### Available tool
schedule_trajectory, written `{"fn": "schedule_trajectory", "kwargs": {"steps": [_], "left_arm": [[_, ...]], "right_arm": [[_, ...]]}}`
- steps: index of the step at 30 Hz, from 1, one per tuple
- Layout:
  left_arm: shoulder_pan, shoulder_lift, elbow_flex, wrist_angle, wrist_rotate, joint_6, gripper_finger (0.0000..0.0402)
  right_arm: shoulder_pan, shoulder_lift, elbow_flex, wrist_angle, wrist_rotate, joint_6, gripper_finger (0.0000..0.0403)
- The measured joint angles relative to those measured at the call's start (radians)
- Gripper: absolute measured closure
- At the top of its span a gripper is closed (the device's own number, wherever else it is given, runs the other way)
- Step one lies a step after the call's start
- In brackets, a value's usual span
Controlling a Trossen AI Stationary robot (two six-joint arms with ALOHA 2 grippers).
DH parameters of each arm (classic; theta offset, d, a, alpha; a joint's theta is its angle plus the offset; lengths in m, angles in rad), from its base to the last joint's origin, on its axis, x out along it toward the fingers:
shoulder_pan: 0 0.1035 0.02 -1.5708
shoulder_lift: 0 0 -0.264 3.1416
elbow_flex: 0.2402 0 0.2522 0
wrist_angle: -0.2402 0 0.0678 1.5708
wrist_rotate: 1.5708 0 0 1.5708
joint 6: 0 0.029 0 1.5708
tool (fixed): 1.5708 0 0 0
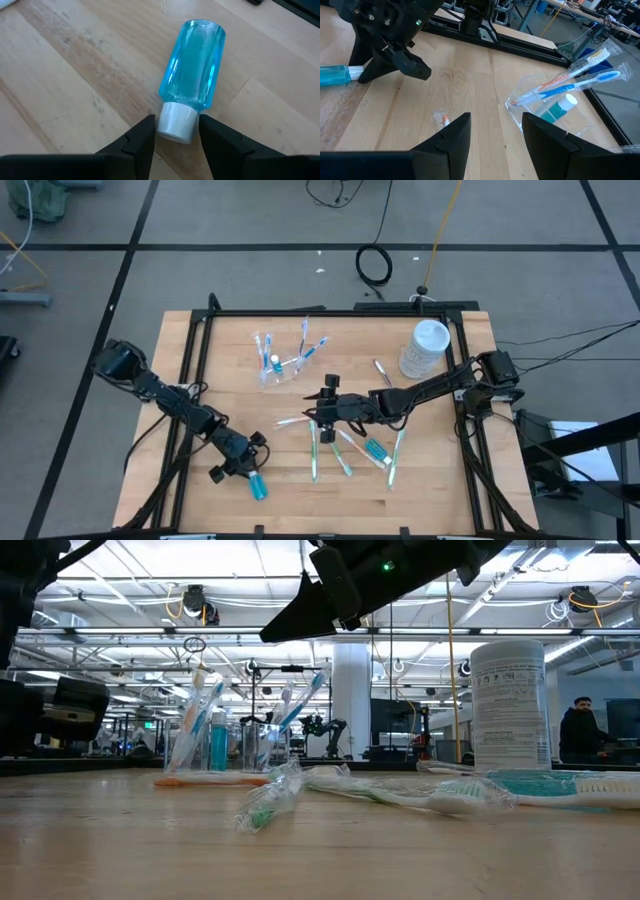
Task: Pick & Place toothbrushing station
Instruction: Put the left blue mouthwash into the transparent organizer
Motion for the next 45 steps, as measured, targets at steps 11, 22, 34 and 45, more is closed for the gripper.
{"fn": "schedule_trajectory", "kwargs": {"steps": [11,22,34,45], "left_arm": [[0.000,0.000,0.000,0.002,-0.002,0.003,0.0249],[0.000,-0.002,0.000,0.007,-0.056,-0.014,0.0301],[0.040,-0.070,0.218,-0.406,-0.273,0.023,0.0299],[0.201,-0.056,0.675,-0.995,-0.727,0.379,0.0287]], "right_arm": [[0.000,0.000,0.000,-0.001,0.000,0.000,0.0234],[0.000,0.000,0.000,0.000,0.000,0.000,0.0234],[0.013,-0.045,-0.003,-0.165,0.058,0.024,0.0234],[0.059,-0.146,-0.118,-0.327,0.081,0.206,0.0234]]}}
